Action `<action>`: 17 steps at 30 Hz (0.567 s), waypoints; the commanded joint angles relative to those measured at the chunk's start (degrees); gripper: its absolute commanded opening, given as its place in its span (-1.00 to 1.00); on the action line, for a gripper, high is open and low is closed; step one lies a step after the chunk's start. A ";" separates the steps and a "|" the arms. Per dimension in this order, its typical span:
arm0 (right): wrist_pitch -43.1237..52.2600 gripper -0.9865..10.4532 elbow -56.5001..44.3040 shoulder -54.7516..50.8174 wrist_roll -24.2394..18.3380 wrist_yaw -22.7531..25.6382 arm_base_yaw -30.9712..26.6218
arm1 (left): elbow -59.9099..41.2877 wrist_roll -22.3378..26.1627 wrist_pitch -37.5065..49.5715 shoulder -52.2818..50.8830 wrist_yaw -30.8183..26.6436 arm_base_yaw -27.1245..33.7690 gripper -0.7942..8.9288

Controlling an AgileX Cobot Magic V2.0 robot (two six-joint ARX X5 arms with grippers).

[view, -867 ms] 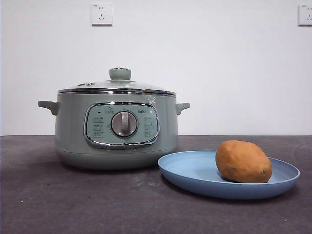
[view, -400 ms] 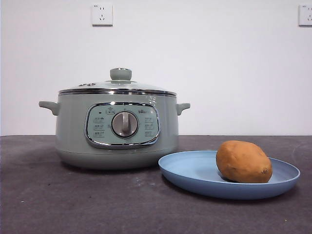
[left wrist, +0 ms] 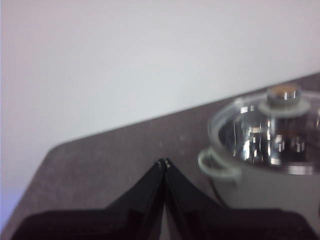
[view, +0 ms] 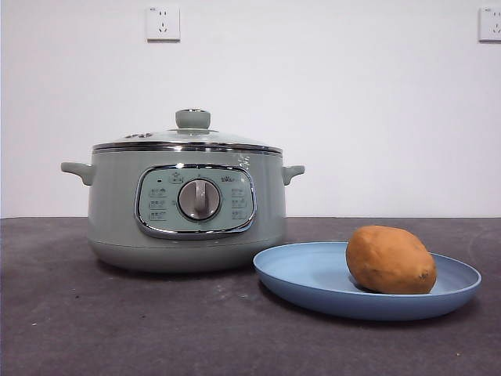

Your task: Take the potato out from the steamer,put the potato on the plate,close the lid

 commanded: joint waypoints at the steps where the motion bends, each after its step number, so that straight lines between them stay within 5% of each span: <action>1: 0.11 -0.83 0.04 -0.13 -0.09 -0.20 0.11 | -6.91 -0.72 0.22 -3.26 -0.15 0.17 -0.84; 17: 0.13 -0.83 0.04 -0.13 -0.09 -0.20 0.11 | -22.40 -1.86 -1.11 -14.95 0.00 0.07 -0.84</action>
